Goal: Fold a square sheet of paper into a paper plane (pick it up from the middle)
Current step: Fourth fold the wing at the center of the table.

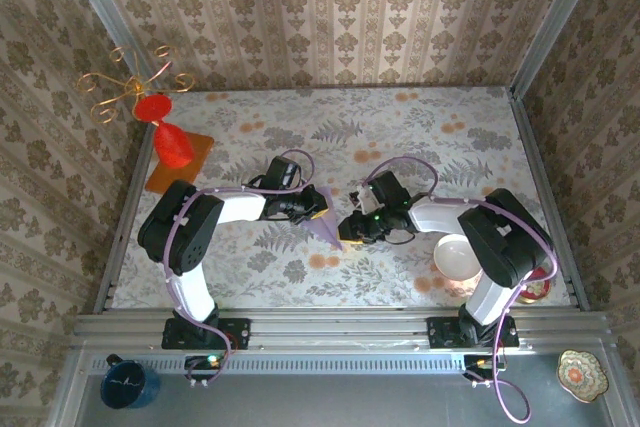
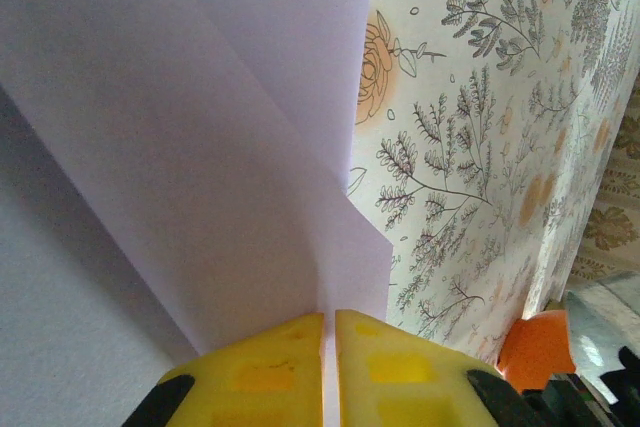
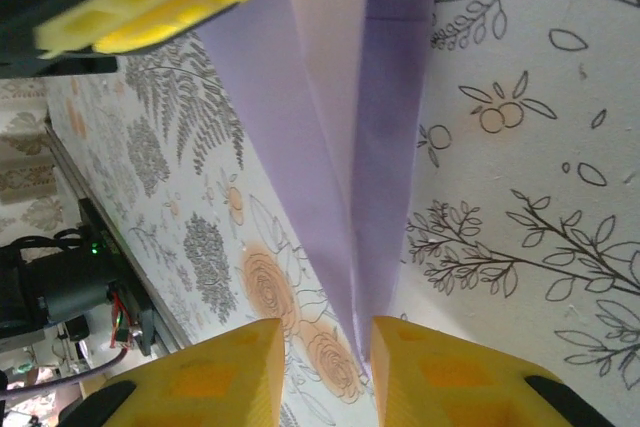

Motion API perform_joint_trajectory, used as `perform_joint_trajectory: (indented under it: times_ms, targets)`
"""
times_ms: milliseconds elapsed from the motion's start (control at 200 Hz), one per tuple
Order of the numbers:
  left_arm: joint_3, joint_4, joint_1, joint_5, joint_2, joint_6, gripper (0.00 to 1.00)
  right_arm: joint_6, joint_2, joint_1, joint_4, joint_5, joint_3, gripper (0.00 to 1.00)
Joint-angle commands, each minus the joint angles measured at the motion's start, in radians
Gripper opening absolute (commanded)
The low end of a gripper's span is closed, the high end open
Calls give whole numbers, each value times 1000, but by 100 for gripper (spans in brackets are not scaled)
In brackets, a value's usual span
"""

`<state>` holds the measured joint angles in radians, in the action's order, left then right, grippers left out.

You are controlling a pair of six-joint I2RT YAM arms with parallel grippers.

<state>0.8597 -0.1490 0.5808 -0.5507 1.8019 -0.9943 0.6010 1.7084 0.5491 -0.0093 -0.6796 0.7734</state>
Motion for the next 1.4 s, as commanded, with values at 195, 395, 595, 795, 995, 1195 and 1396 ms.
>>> perform_joint_trajectory:
  times_ms: [195,395,595,795,995,1195,1396]
  targets:
    - [2,32,-7,-6,4,-3,12,-21,57,14,-32,-3,33,23]
    - [-6,31,-10,-3,2,-3,12,-27,75,14,-40,-1,33,17]
    - [-8,29,-13,0,5,-4,12,-40,94,14,-61,11,29,15]
    - [-10,29,-15,2,7,-6,12,-49,114,17,-74,15,30,14]
    - [-7,31,-16,3,17,-6,12,-55,126,18,-82,26,33,14]
    - [-4,37,-17,5,28,-8,11,-58,133,19,-93,34,35,14]
    - [-2,37,-17,5,36,-9,11,-59,137,20,-100,38,38,14]
